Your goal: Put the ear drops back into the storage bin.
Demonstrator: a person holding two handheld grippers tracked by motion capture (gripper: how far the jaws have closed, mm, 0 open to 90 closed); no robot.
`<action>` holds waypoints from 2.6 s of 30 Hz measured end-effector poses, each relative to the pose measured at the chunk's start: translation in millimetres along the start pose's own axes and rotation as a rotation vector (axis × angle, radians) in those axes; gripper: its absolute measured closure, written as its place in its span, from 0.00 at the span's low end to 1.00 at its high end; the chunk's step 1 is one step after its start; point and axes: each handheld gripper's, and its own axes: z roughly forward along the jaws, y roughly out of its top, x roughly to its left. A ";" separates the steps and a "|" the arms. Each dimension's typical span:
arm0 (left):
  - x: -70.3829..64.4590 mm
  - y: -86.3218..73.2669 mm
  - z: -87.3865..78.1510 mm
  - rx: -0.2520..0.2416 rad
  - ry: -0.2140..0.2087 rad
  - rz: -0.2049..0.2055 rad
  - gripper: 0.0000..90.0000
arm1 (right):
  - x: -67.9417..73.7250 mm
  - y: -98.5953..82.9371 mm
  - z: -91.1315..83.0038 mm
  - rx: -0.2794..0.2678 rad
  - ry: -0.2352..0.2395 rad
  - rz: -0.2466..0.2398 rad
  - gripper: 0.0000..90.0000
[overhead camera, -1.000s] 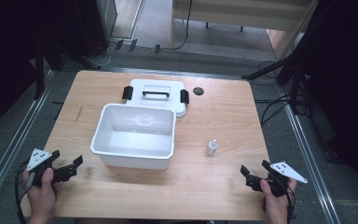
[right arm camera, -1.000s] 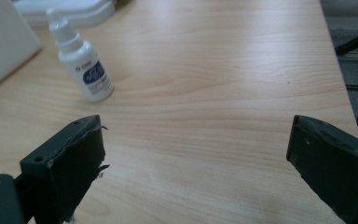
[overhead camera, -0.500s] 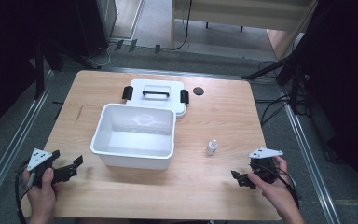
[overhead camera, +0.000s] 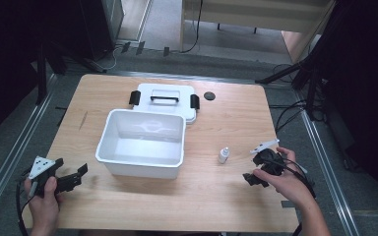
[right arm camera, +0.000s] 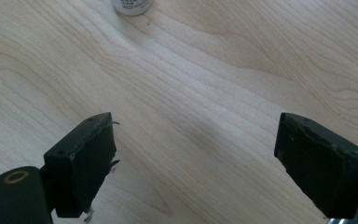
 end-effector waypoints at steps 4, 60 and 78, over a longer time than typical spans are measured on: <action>0.0 0.1 0.2 0.001 -0.003 0.001 0.09 | -2.4 12.2 -0.4 0.065 0.001 -0.027 0.13; 0.0 0.2 0.5 0.001 -0.007 0.002 0.09 | 27.1 128.0 13.4 0.291 0.145 -0.176 0.63; -0.1 0.2 0.5 0.001 -0.007 0.002 0.09 | 26.9 128.3 21.2 0.275 0.120 -0.159 0.75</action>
